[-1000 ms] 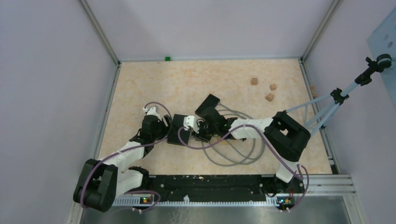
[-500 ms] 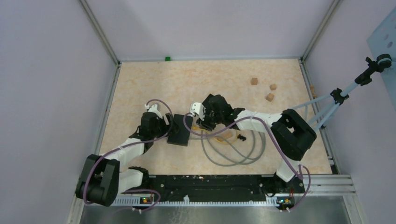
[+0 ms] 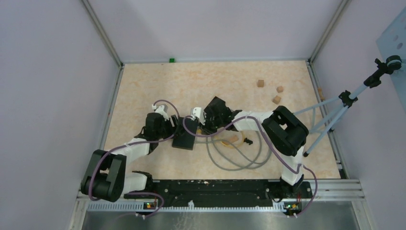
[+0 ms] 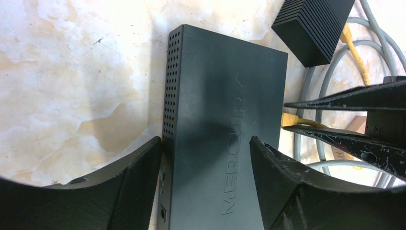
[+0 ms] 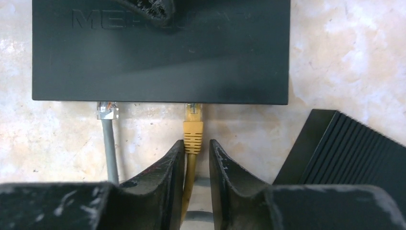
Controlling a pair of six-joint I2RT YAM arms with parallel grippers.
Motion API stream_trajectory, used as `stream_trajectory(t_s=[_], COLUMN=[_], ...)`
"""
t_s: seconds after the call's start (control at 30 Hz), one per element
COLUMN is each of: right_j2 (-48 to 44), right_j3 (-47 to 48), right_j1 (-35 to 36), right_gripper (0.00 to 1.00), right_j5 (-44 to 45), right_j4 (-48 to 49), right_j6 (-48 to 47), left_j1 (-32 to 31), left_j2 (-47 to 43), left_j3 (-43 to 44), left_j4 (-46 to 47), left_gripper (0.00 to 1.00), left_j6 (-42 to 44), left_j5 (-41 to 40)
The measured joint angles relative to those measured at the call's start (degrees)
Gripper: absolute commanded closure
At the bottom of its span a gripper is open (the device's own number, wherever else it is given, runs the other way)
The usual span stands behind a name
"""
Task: Insert the plug into the switch port
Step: Insert the connector into the switch port, then reset both arms
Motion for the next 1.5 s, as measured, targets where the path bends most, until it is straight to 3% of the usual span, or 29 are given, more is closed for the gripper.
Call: stream_trajectory(t_s=[0.1, 0.23, 0.5, 0.57, 0.77, 0.83, 1.07, 1.27, 1.5], right_j2=[0.3, 0.3, 1.1, 1.6, -0.9, -4.1, -16.8, -24.7, -20.8], right_j3=[0.0, 0.0, 2.8, 3.8, -1.1, -4.8, -10.1, -12.4, -13.0], right_j1=[0.4, 0.8, 3.7, 4.1, 5.8, 6.1, 1.5, -1.7, -6.6], right_gripper=[1.0, 1.0, 1.0, 0.96, 0.59, 0.53, 0.52, 0.52, 0.58], right_j5=[0.1, 1.4, 7.2, 8.1, 10.8, 11.4, 16.9, 25.1, 27.4], right_j4=[0.0, 0.2, -2.0, -2.6, 2.3, 3.4, 3.7, 1.9, -0.2], right_j6=[0.3, 1.6, 2.0, 2.4, 2.5, 3.1, 10.2, 18.2, 19.5], left_j1=[0.2, 0.9, 1.1, 1.1, -0.9, -1.9, -2.1, -2.1, -2.1], left_j2=[1.4, 3.0, 2.1, 1.3, -6.1, -8.6, -11.9, -15.6, -22.7], left_j3=[0.1, 0.0, -3.6, -3.7, -2.6, -1.0, 6.0, 6.4, 5.9], left_j4=[1.7, 3.8, 9.8, 9.1, -2.5, -6.8, -14.7, -20.6, -23.1], left_gripper=[0.39, 0.48, 0.46, 0.41, 0.2, 0.14, 0.04, 0.01, 0.01], left_j6=[0.1, 0.5, 0.9, 1.1, 0.8, 0.8, 1.2, 1.9, 3.0], left_j5=[0.6, 0.9, -0.9, -1.7, -4.1, -4.9, -9.4, -9.7, -11.2])
